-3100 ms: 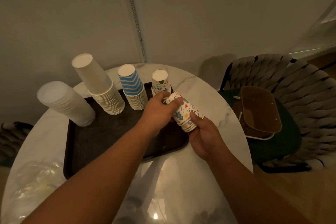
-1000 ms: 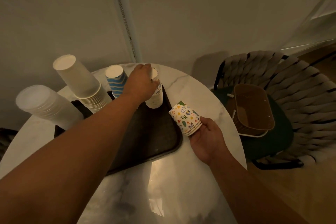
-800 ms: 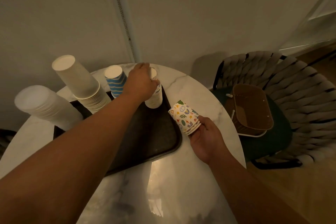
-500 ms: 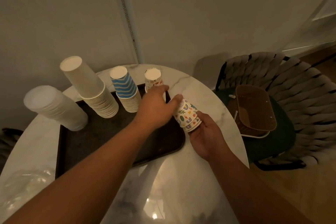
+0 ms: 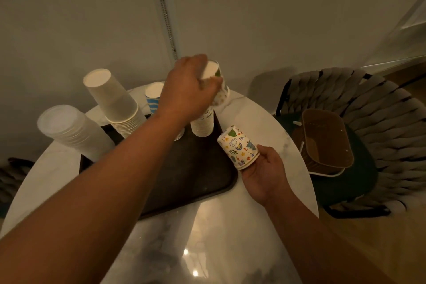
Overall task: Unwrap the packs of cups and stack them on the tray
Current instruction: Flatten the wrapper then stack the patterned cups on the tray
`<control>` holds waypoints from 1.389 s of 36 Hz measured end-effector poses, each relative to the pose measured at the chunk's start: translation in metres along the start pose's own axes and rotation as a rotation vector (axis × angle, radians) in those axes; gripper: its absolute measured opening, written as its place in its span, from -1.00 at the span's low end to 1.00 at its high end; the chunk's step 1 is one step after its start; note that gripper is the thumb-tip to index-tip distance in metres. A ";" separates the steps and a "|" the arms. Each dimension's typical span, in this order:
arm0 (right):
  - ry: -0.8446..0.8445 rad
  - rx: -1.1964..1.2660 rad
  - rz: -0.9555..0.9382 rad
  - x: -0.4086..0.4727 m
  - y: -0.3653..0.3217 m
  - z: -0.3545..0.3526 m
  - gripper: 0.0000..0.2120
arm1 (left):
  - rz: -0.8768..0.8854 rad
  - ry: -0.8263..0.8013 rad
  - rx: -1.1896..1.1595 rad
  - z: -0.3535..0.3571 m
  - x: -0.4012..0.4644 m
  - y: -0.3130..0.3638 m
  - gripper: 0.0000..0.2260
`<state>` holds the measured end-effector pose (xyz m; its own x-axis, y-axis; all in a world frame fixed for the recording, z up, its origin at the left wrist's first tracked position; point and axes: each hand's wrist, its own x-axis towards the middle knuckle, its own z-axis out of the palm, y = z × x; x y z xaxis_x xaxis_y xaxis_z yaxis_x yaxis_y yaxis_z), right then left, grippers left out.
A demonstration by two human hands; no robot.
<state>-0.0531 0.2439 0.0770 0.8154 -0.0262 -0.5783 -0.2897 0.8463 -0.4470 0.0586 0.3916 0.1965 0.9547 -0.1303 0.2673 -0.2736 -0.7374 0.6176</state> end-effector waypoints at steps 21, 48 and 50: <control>0.018 -0.024 0.038 0.006 -0.004 -0.012 -0.65 | -0.112 -0.235 0.269 0.050 0.016 -0.050 -0.49; 0.031 -0.004 -0.024 0.001 0.008 0.006 -0.72 | -0.030 -0.012 -0.068 -0.014 -0.015 -0.002 -0.48; 0.033 -0.006 -0.025 0.001 0.007 0.005 -0.74 | 0.044 0.043 0.062 -0.020 0.000 0.000 -0.48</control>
<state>-0.0512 0.2525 0.0770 0.8055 -0.0651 -0.5890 -0.2722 0.8422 -0.4654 0.0562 0.4046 0.2116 0.9357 -0.1361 0.3256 -0.3062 -0.7716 0.5576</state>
